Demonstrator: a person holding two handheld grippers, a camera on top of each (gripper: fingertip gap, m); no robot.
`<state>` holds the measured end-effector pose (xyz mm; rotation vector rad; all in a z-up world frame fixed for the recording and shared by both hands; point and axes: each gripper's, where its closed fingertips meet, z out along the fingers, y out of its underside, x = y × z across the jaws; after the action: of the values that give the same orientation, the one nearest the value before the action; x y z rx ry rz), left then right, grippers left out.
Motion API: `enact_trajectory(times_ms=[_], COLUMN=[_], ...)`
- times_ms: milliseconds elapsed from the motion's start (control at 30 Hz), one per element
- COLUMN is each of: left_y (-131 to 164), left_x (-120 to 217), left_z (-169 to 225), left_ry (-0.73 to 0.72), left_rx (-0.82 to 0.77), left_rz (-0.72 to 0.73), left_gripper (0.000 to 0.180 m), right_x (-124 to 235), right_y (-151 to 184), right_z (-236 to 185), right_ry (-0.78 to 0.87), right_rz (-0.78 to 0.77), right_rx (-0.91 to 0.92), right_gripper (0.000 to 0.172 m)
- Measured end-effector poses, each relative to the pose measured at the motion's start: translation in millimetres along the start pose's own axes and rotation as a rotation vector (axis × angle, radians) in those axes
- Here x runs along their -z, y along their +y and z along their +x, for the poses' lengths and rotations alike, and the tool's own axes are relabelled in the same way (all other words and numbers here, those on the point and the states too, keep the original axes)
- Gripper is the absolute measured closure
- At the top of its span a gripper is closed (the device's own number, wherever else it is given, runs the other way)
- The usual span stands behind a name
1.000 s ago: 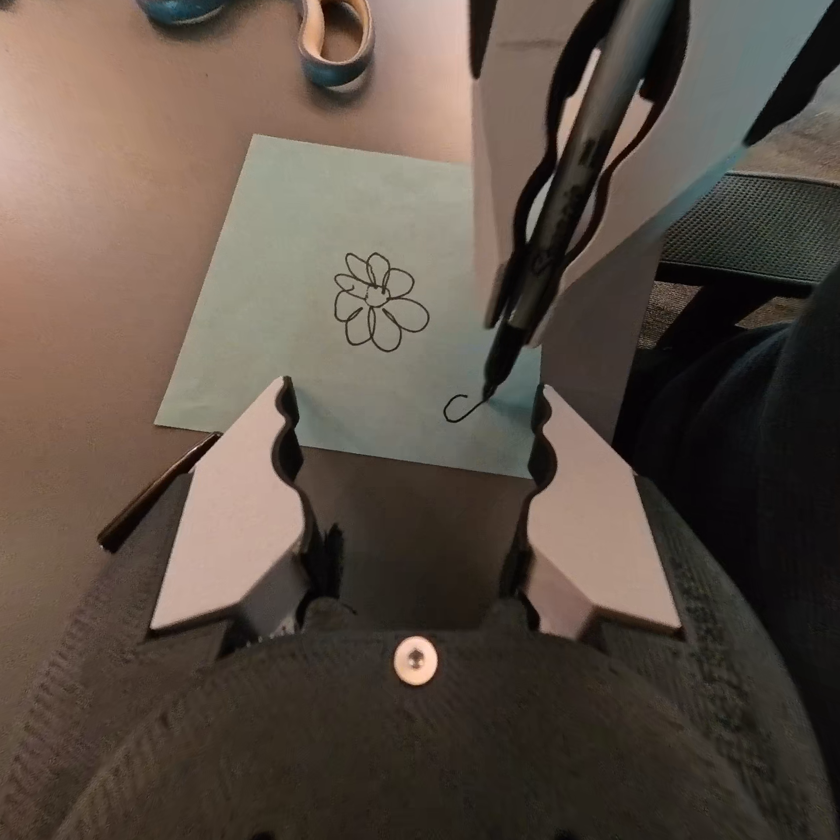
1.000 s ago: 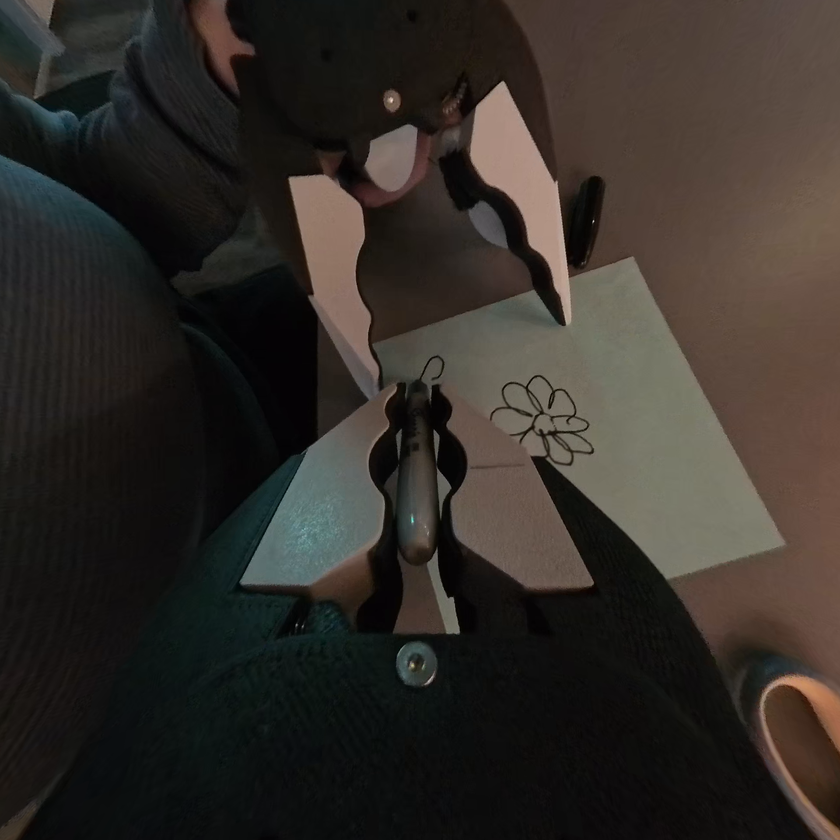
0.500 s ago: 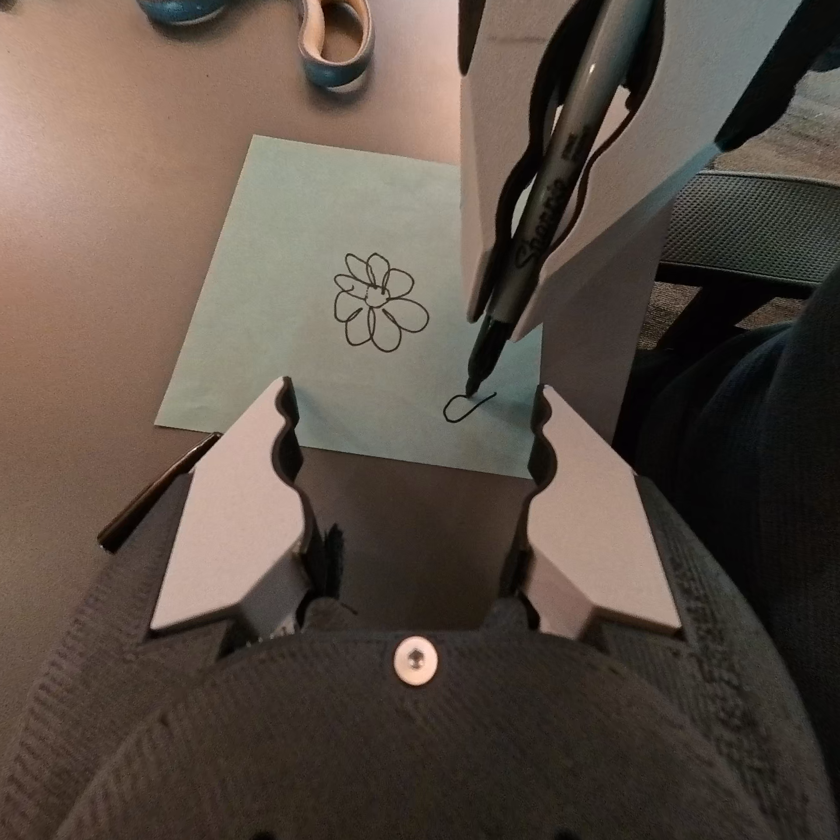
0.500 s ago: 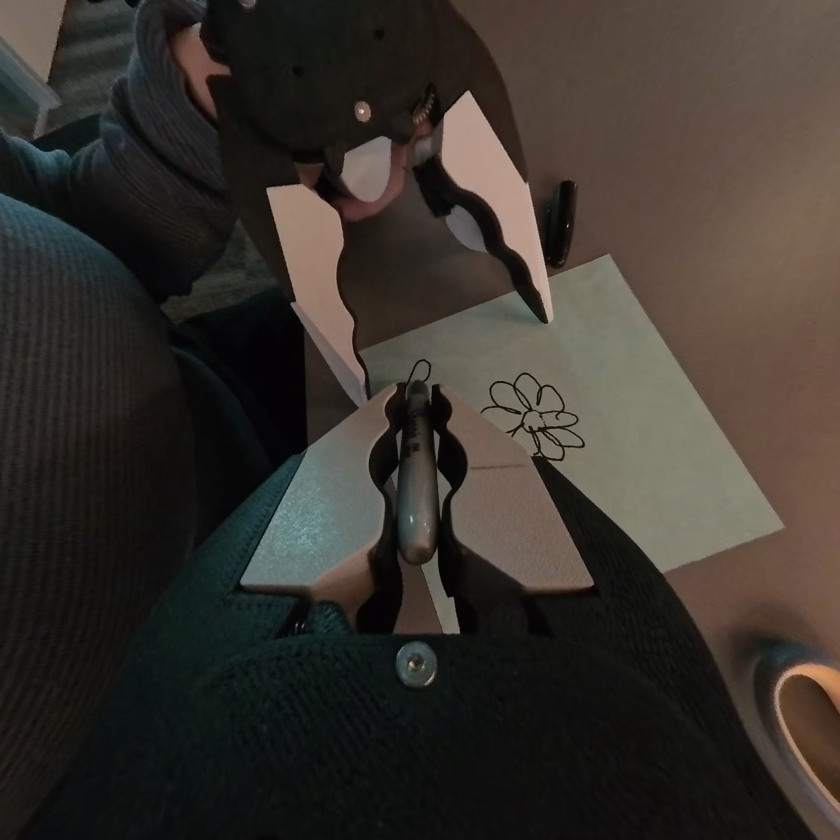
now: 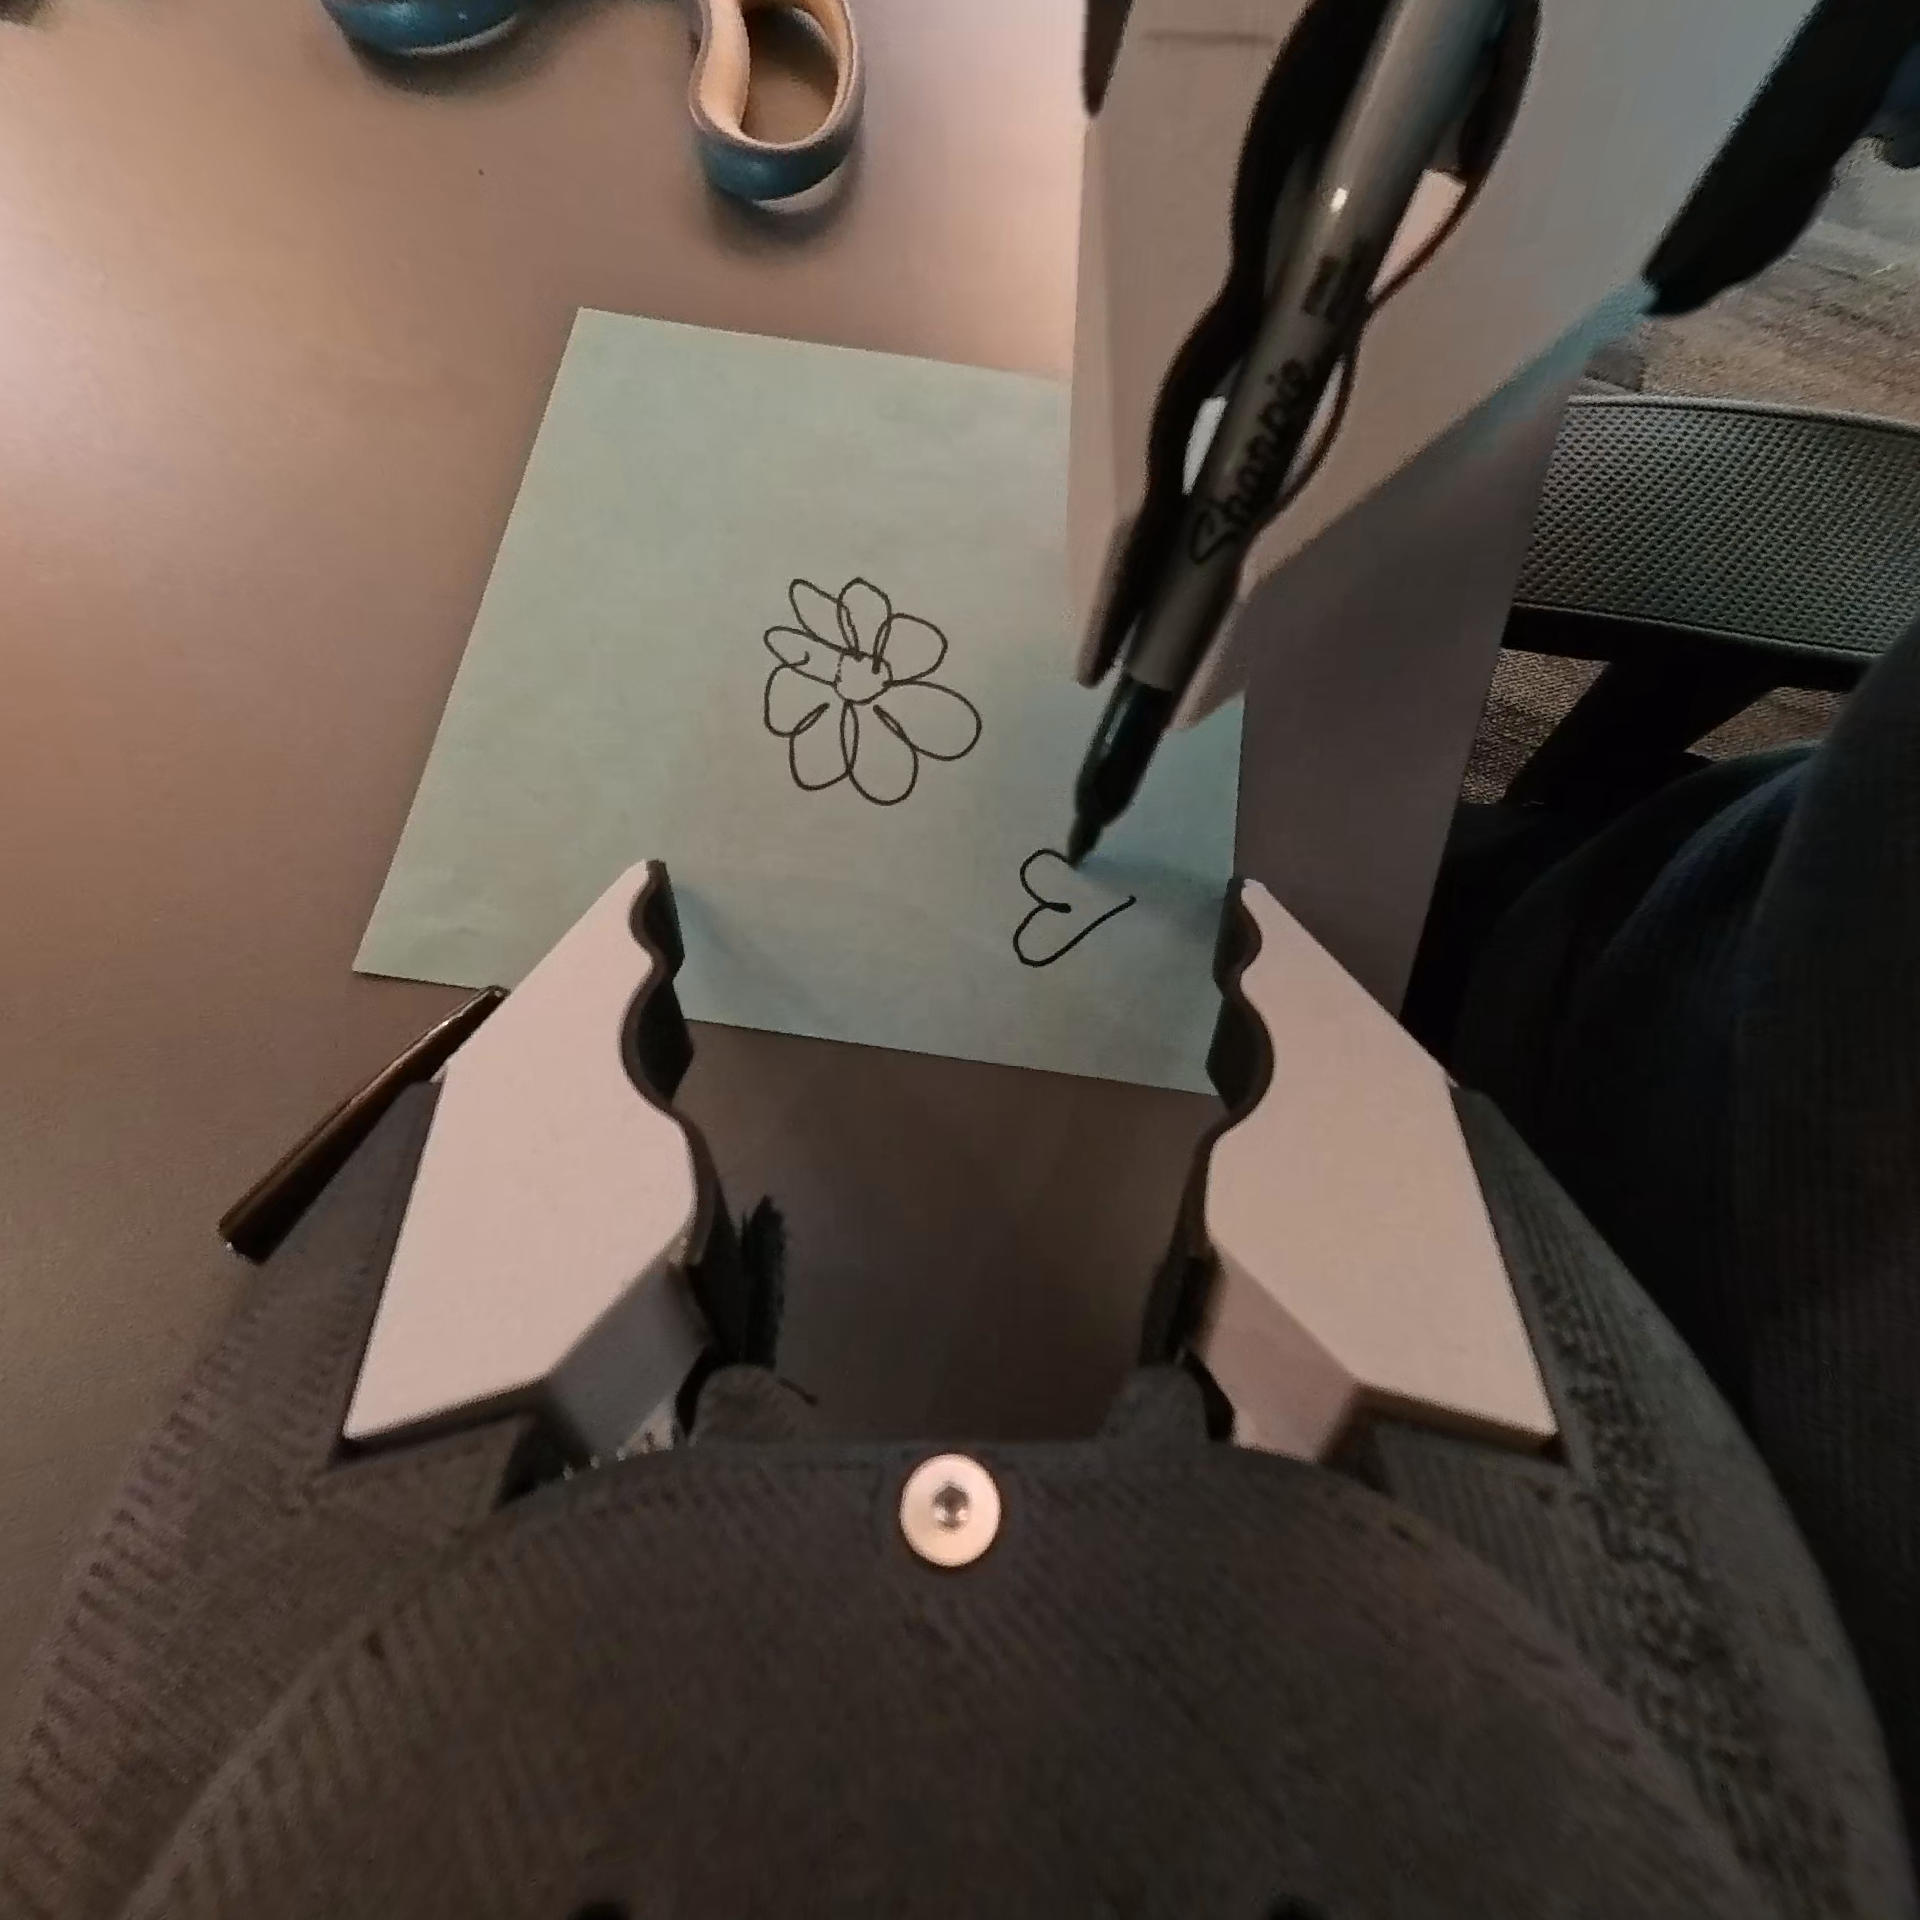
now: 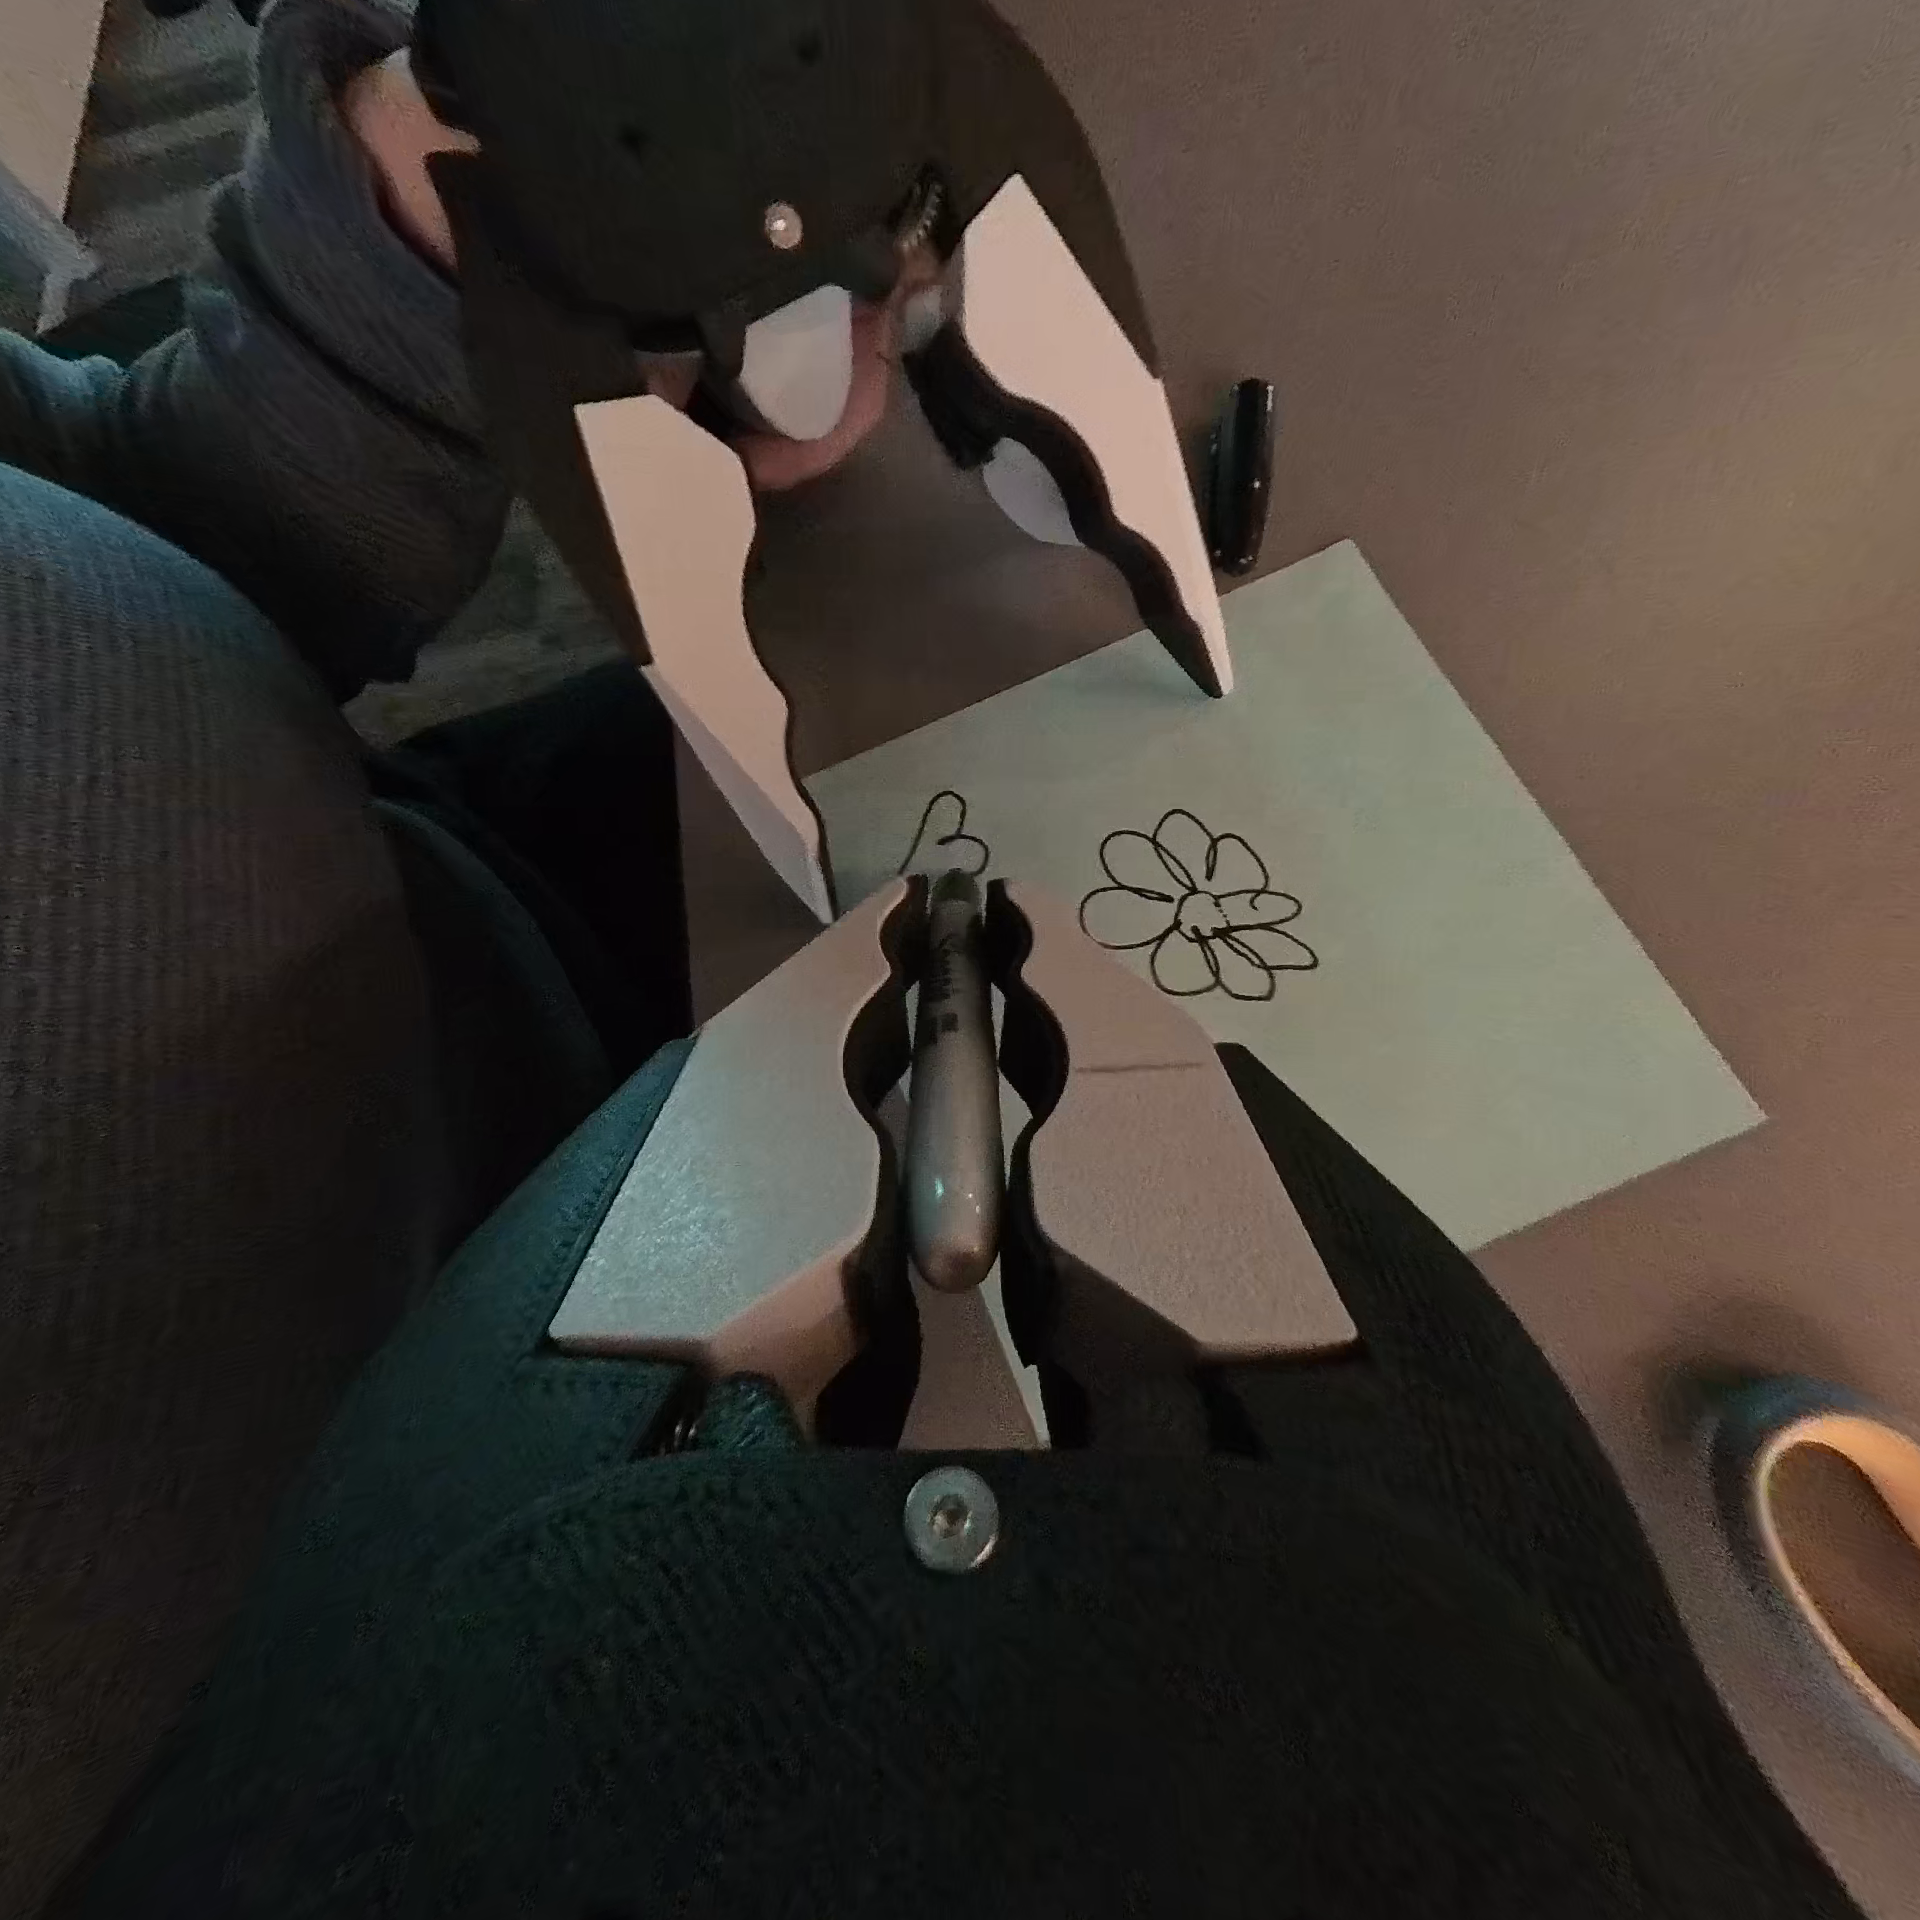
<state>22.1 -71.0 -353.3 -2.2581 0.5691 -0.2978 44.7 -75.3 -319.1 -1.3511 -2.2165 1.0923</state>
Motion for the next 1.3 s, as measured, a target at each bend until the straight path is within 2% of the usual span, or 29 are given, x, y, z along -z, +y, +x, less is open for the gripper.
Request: enact_trajectory(times_ms=[200,367,467,533,667,800,867,967,1300], left_y=[0,3,-22,-39,-52,-54,-48,-40,-40], left_x=[0,5,26,33,6,-25,-34,-42,-43], left_z=[0,-5,-29,-41,-38,-34,-34,-31,-31], left_ry=[-0.001,0.004,-0.046,-0.094,-0.094,0.013,0.005,0.012,0.014], left_rx=[0.001,-0.018,0.055,0.034,-0.063,0.011,-0.021,-0.036,-0.017], left_rz=[0.000,-0.012,0.129,0.177,0.055,-0.011,-0.047,-0.088,-0.071], left_gripper=[0.079,0.073,0.078,0.084,0.082,0.078,0.079,0.078,0.079], right_x=[-2,29,47,51,48,39,36,37,36], right_y=[-1,-13,-8,-7,-6,-3,0,2,14], right_z=[-8,28,56,70,92,98,98,99,97], right_ry=[-0.026,0.113,0.217,0.247,0.253,0.221,0.217,0.208,0.195], right_rz=[-0.002,0.092,0.093,0.095,0.058,0.002,-0.021,-0.028,-0.084], right_rx=[0.016,-0.022,-0.040,-0.050,-0.062,-0.070,-0.070,-0.087,-0.118], right_gripper=[0.163,0.163,0.163,0.163,0.164,0.163,0.163,0.163,0.163])
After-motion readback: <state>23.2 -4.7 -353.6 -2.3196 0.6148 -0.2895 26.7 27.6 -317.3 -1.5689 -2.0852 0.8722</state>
